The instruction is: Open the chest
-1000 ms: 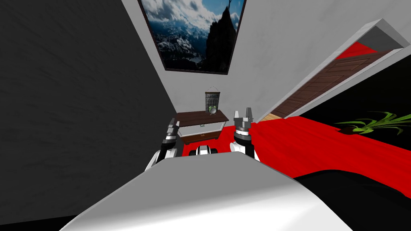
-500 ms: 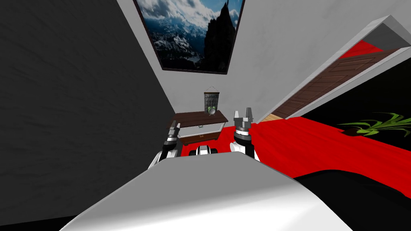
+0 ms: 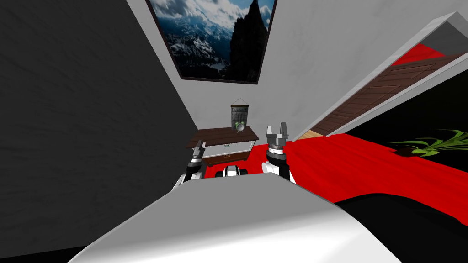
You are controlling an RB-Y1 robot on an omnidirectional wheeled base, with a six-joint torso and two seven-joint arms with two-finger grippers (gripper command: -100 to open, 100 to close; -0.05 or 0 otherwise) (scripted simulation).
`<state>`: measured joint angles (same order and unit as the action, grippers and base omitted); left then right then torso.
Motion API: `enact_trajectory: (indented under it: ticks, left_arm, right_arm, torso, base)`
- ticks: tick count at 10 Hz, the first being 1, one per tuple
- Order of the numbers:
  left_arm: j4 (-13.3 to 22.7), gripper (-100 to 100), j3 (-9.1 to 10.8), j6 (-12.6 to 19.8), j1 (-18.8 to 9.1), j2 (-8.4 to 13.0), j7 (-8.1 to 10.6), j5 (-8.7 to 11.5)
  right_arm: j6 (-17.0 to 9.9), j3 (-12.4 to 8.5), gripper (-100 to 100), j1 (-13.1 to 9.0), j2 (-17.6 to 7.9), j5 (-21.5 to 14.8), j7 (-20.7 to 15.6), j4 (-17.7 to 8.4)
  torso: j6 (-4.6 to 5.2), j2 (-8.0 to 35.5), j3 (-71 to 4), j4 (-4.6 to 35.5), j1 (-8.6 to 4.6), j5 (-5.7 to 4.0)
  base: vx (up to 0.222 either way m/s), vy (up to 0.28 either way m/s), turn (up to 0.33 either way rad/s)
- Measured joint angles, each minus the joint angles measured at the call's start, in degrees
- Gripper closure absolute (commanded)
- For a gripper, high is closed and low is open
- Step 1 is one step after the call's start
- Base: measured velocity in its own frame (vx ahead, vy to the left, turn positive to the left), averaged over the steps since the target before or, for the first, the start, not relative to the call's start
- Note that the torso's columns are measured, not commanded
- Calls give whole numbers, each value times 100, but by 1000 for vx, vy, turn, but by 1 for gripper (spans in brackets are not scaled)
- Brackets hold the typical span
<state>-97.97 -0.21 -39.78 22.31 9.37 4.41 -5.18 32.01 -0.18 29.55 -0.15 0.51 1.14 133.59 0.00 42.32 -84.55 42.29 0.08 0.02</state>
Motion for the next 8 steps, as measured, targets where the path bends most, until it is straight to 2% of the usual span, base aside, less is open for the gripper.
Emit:
enact_trajectory:
  ticks: [8]
  left_arm:
    - [1114,-100,60,-714,-174,42,-74,7]
  right_arm:
    - [0,0,0,0,0,0,0,0]
  torso:
    - [1,-3,-2,-1,-8,-3]
  base:
    - [36,-52,12]
